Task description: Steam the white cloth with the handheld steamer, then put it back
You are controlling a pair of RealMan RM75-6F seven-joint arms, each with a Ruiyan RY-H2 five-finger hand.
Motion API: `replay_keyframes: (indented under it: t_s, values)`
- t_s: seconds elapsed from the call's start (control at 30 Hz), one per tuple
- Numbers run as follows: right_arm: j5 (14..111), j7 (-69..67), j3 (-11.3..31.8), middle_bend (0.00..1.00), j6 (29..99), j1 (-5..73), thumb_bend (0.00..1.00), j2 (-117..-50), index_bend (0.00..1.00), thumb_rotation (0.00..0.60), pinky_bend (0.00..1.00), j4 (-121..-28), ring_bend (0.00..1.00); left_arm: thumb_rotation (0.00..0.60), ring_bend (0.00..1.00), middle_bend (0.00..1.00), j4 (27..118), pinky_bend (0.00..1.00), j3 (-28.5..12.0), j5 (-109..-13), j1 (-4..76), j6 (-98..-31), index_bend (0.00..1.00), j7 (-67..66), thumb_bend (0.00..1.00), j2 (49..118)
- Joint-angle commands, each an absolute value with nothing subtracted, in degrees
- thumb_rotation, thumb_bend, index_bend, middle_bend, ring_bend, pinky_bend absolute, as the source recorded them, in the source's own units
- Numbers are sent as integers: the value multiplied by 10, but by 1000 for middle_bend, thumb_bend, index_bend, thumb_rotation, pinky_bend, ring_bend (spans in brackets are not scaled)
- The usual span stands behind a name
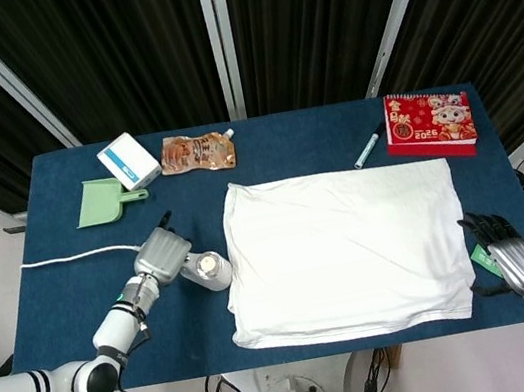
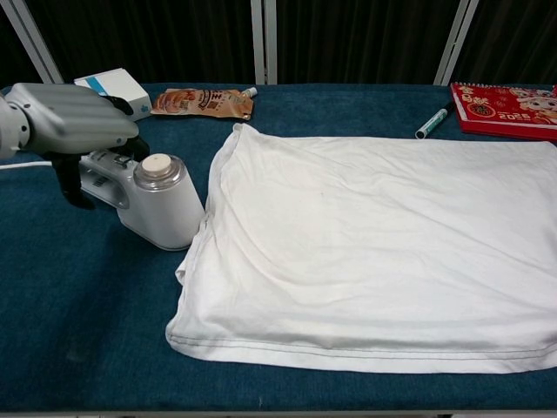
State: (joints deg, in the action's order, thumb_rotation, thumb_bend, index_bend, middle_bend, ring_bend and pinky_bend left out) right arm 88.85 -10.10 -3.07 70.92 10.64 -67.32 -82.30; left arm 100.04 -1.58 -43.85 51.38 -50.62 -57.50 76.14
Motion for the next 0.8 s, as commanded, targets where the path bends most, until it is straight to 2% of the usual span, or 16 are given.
replay_keyframes:
  t_s: [0.03,0.33,0.47,0.57,0.8]
  values:
    - [888,-101,-31,20,710,106,54,-674,0,600,63,-822,0,600,393,515,997,0,-11,-433,521,-502,428,-566,109,763]
    - [886,-105,-31,20,707,107,54,-676,0,600,62,-818,0,600,412,535,988,0,9,-419,541,-498,437,-551,111,769]
    - [886,-108,-32,20,706,107,55,-677,0,600,63,-815,0,600,463,594,988,0,15,-413,548,-498,491,-544,115,769]
    - [885,-111,-32,20,705,107,53,-678,0,600,62,-812,0,600,464,595,987,0,18,-408,553,-494,526,-533,117,770]
    - [884,-115,-32,20,706,106,53,-680,0,600,63,-808,0,600,482,617,988,0,28,-392,566,-482,540,-517,118,770]
